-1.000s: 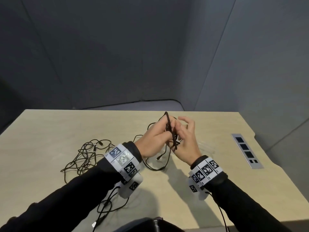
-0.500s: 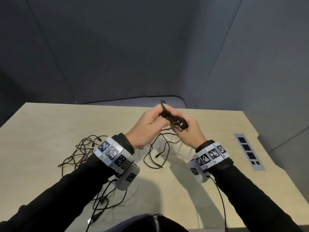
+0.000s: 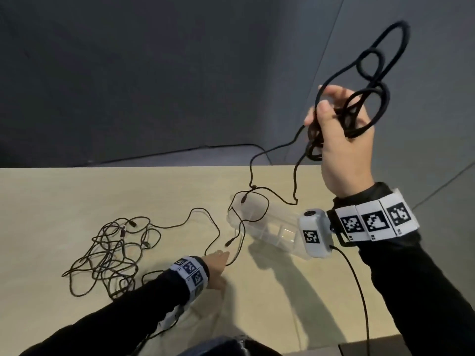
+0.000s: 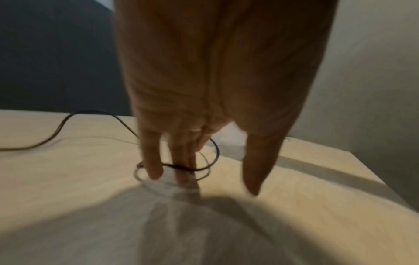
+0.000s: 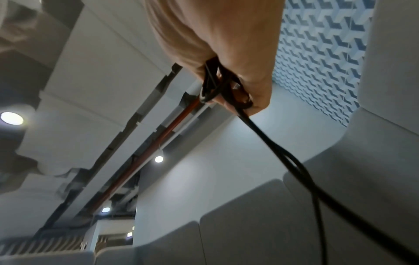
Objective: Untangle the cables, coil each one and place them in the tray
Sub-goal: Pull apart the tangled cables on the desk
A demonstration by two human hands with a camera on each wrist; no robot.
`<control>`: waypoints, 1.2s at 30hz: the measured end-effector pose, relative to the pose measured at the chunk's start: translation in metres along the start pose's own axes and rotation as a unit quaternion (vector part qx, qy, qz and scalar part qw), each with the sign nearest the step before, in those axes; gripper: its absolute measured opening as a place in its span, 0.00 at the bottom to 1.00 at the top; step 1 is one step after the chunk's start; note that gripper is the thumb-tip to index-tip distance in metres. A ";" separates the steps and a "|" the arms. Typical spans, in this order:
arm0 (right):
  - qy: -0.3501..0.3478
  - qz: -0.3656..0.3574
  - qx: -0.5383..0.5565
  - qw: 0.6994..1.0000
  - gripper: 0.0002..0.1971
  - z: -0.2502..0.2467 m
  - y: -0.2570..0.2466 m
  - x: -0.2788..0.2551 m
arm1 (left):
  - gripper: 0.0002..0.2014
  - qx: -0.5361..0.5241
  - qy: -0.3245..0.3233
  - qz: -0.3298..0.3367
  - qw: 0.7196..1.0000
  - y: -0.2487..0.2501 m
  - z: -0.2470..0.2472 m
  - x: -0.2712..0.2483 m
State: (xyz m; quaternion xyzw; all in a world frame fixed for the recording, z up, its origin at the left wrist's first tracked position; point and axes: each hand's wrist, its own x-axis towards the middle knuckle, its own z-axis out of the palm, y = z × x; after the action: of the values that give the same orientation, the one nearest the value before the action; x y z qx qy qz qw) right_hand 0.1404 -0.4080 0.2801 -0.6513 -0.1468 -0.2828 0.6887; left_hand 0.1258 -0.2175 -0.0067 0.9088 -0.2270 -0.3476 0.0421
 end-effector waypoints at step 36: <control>-0.389 0.266 -0.503 0.725 0.16 -0.031 0.200 -0.102 | 0.10 -0.444 0.475 -0.138 0.747 -0.114 -0.101 -0.132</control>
State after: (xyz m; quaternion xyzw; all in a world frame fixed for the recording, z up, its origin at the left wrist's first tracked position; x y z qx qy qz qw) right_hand 0.1705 -0.4200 0.0555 -0.9674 -0.0587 0.1573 0.1896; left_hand 0.1492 -0.0652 0.1237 0.8566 0.1301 0.0648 0.4950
